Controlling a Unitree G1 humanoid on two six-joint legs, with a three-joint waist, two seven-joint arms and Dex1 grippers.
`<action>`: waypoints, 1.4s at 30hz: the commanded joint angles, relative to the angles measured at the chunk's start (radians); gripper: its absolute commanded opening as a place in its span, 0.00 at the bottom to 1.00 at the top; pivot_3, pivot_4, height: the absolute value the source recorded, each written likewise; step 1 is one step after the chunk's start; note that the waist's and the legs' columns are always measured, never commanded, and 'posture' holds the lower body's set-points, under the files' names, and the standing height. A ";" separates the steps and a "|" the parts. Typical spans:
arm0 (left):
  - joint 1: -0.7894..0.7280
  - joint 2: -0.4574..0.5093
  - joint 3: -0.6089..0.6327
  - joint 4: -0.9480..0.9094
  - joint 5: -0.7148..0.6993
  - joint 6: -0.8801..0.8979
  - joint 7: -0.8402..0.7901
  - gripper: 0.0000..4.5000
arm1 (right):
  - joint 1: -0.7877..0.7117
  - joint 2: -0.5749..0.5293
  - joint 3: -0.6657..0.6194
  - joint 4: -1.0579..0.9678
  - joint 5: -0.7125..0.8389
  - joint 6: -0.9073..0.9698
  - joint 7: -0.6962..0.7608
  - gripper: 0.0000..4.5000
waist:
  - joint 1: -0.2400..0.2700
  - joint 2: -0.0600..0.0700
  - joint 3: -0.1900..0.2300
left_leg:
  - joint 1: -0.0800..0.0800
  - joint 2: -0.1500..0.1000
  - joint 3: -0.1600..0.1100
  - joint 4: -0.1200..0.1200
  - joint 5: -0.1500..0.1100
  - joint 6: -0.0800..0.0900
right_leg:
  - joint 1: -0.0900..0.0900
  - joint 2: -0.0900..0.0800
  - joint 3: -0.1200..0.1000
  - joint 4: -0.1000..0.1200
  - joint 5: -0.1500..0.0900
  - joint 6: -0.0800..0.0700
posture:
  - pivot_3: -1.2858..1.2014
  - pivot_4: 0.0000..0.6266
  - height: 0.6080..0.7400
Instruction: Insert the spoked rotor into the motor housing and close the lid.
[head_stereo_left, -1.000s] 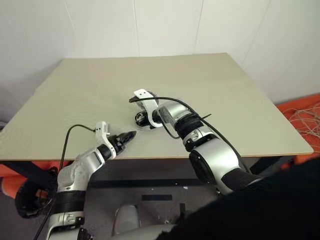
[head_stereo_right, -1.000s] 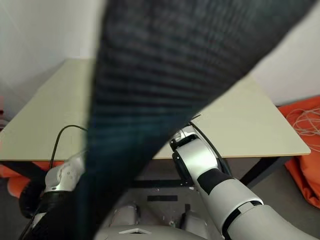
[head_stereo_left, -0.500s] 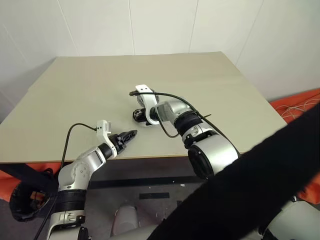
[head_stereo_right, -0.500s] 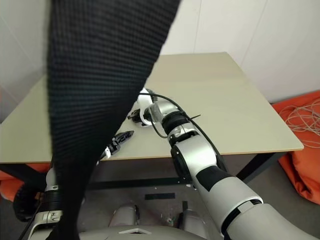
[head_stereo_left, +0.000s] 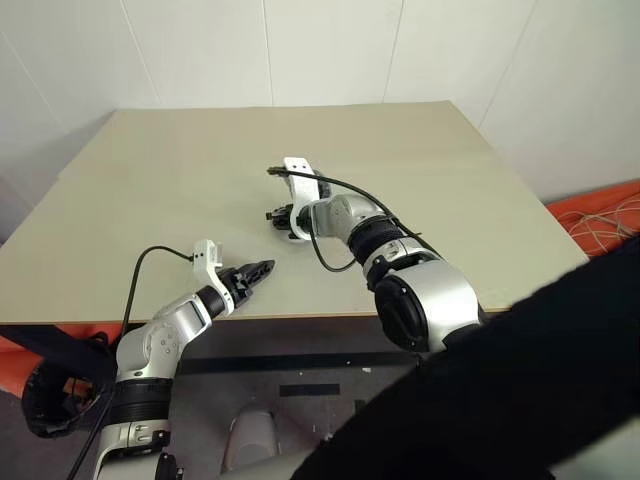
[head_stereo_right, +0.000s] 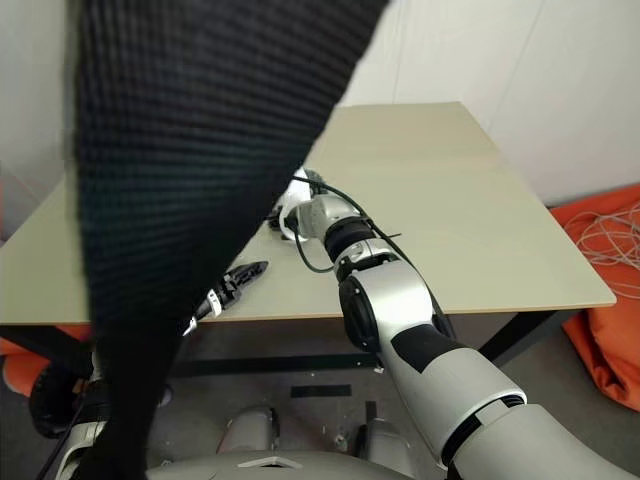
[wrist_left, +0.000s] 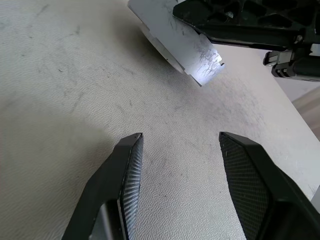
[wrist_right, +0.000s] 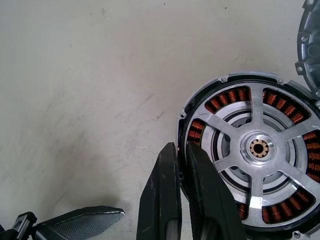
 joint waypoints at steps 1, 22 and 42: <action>-0.019 0.006 0.005 -0.038 -0.010 -0.009 -0.005 0.57 | -0.006 -0.004 0.008 0.005 -0.018 -0.019 -0.032 0.01 | 0.000 0.000 0.000 | 0.000 0.000 0.000 0.000 0.000 0.000 | 0.000 0.000 0.000 -0.002 0.001 0.001 | 0.52 0.00 1.00; -0.018 0.000 0.008 -0.042 -0.010 -0.014 0.002 0.57 | -0.031 0.093 -0.098 0.055 0.079 -0.135 -0.381 0.01 | 0.025 0.000 0.000 | -0.016 0.000 0.001 0.003 0.000 0.000 | 0.001 -0.002 0.000 -0.007 0.005 0.007 | 0.52 0.00 1.00; -0.037 -0.004 0.006 -0.011 -0.001 -0.027 -0.004 0.57 | -0.025 -0.031 0.127 -0.202 0.048 0.095 0.188 0.46 | -0.006 0.000 0.000 | -0.029 0.000 0.001 0.008 0.009 0.005 | -0.005 0.001 0.000 -0.015 0.013 0.007 | 0.52 0.00 1.00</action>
